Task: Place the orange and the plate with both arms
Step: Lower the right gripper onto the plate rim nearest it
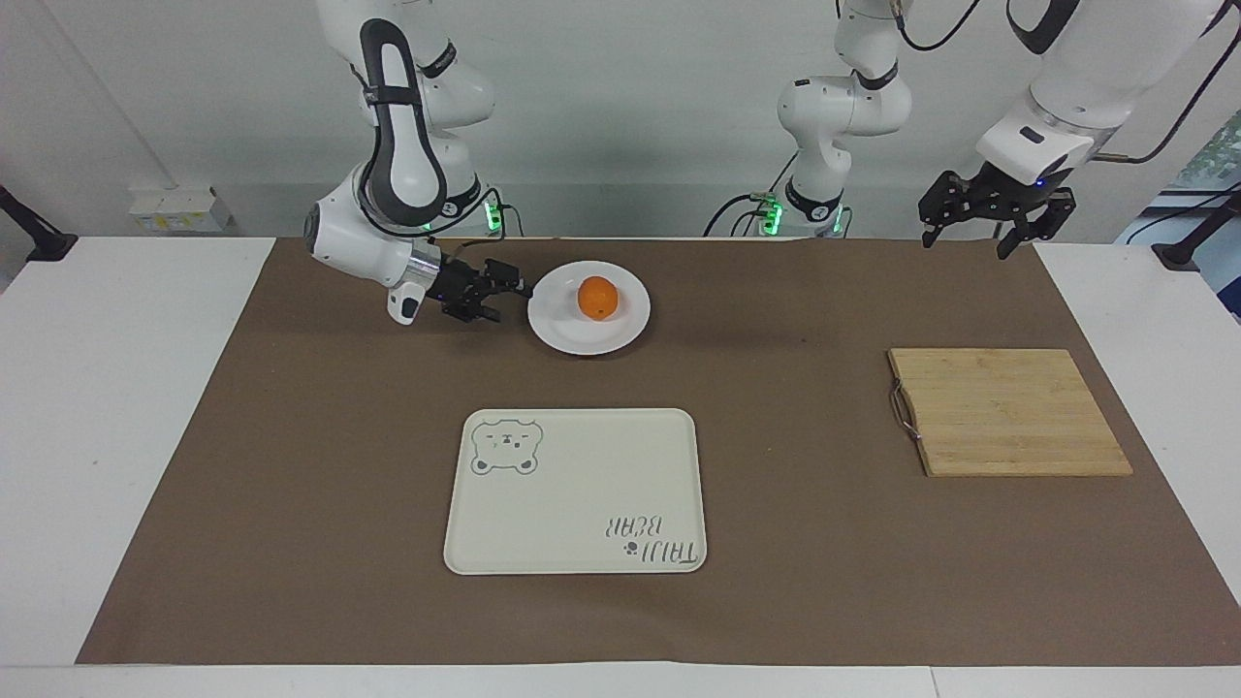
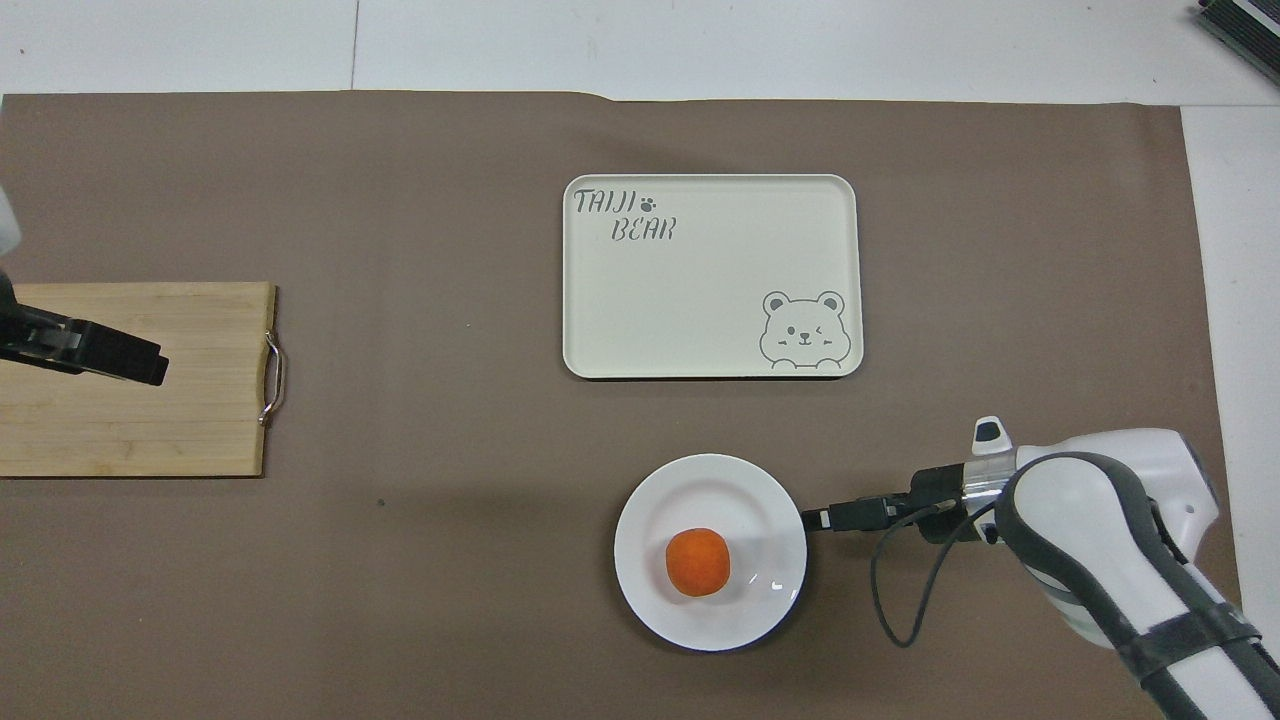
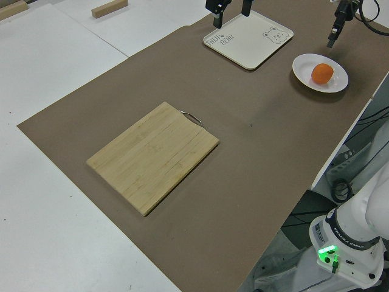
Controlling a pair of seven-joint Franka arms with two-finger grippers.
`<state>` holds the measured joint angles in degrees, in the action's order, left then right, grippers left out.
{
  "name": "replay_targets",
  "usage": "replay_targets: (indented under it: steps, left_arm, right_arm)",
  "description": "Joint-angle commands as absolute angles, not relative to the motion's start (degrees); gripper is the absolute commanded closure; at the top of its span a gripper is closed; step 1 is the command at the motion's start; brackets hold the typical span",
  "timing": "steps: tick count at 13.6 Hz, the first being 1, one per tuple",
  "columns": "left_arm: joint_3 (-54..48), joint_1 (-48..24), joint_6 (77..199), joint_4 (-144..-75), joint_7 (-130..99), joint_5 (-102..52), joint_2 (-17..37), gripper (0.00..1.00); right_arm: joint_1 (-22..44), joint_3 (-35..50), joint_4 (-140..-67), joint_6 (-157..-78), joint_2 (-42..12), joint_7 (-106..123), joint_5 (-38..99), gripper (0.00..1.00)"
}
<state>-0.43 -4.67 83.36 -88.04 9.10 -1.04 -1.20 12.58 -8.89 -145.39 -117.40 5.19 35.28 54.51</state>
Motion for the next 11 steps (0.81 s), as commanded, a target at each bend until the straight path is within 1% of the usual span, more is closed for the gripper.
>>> replay_targets:
  steps: [1,6,8,11]
  left_arm:
    - [-1.0,-3.7,83.6,-89.6,8.9,-0.5,-2.7,0.00]
    - [-0.9,-3.7,83.9,-89.6,9.7,-0.5,-2.7,0.00]
    - [-1.0,-3.7,86.7,-89.8,9.4,-0.5,-2.6,0.00]
    - [-0.9,-3.7,86.8,-90.4,9.0,-0.5,-2.8,0.00]
  right_arm:
    - [13.4,-9.1,-147.7,-119.4,5.4,37.4,57.2,0.00]
    - [13.9,-9.1,-150.6,-119.7,5.4,40.1,60.5,0.00]
    - [14.5,-9.1,-151.5,-120.4,5.4,40.1,62.0,0.00]
    - [17.6,-9.1,-152.6,-121.3,4.8,40.7,65.9,0.00]
